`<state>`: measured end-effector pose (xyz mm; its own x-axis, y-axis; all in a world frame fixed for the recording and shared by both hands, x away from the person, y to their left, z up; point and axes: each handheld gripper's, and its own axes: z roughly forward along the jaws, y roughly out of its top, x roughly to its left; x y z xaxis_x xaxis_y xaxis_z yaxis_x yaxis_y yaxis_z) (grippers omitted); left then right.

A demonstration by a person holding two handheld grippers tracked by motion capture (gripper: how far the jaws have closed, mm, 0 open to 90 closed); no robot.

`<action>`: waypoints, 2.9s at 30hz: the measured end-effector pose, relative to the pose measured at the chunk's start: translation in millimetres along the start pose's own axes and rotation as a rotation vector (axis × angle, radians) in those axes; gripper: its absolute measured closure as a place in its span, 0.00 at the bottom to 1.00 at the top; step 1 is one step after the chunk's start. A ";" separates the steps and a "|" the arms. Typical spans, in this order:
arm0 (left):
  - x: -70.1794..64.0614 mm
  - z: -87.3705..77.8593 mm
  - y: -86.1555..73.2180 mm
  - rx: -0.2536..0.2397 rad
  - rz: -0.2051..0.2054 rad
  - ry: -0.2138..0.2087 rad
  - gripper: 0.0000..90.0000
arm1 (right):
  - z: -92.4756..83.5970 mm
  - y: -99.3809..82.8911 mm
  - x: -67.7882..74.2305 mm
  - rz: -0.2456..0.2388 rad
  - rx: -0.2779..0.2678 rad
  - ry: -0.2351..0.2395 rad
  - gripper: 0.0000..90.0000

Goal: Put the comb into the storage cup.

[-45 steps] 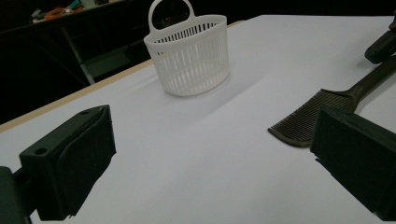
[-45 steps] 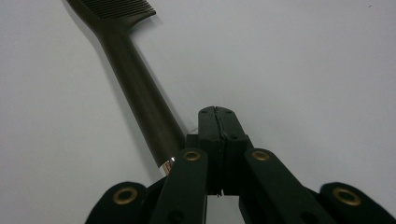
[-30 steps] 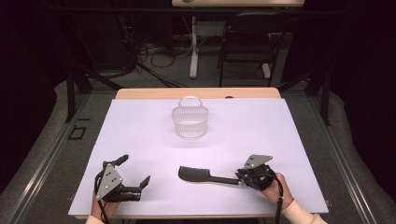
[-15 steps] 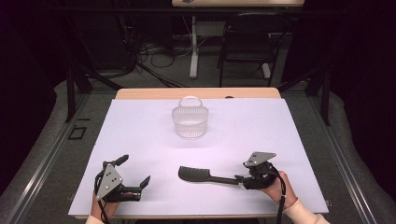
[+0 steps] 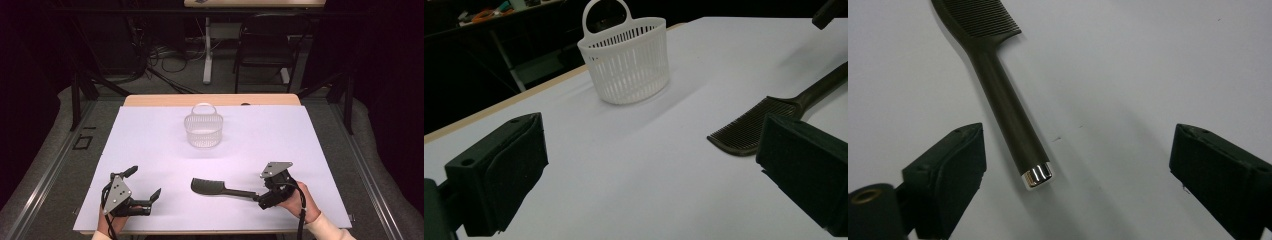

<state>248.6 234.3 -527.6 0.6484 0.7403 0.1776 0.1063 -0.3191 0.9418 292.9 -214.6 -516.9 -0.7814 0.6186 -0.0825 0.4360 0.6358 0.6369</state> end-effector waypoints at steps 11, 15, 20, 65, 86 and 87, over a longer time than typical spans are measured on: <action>-0.4 -0.3 0.3 -0.003 -0.002 0.001 0.00 | -2.6 22.9 9.5 -0.086 0.049 0.029 0.00; -0.7 -0.6 0.5 -0.003 0.002 0.001 0.00 | -0.8 29.9 13.1 -0.108 0.066 0.044 0.00; -0.3 -0.1 0.3 -0.001 0.000 0.000 0.00 | 2.9 35.0 16.1 -0.128 0.081 0.062 0.00; -0.7 0.9 0.2 0.014 0.001 0.006 0.00 | 62.0 81.6 51.7 -0.353 0.390 0.123 0.67; -0.8 1.6 -0.2 0.017 0.000 -0.002 0.00 | 81.7 88.2 51.2 -0.357 0.505 0.164 0.80; -0.7 1.6 -0.2 0.017 0.001 -0.002 0.00 | 81.5 87.9 50.8 -0.352 0.503 0.168 0.80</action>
<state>249.3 232.8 -528.4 0.6497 0.7391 0.1777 0.1187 -0.3296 0.9366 327.9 -89.6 -527.6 -0.9577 0.2781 -0.0739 0.2647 0.9523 0.1520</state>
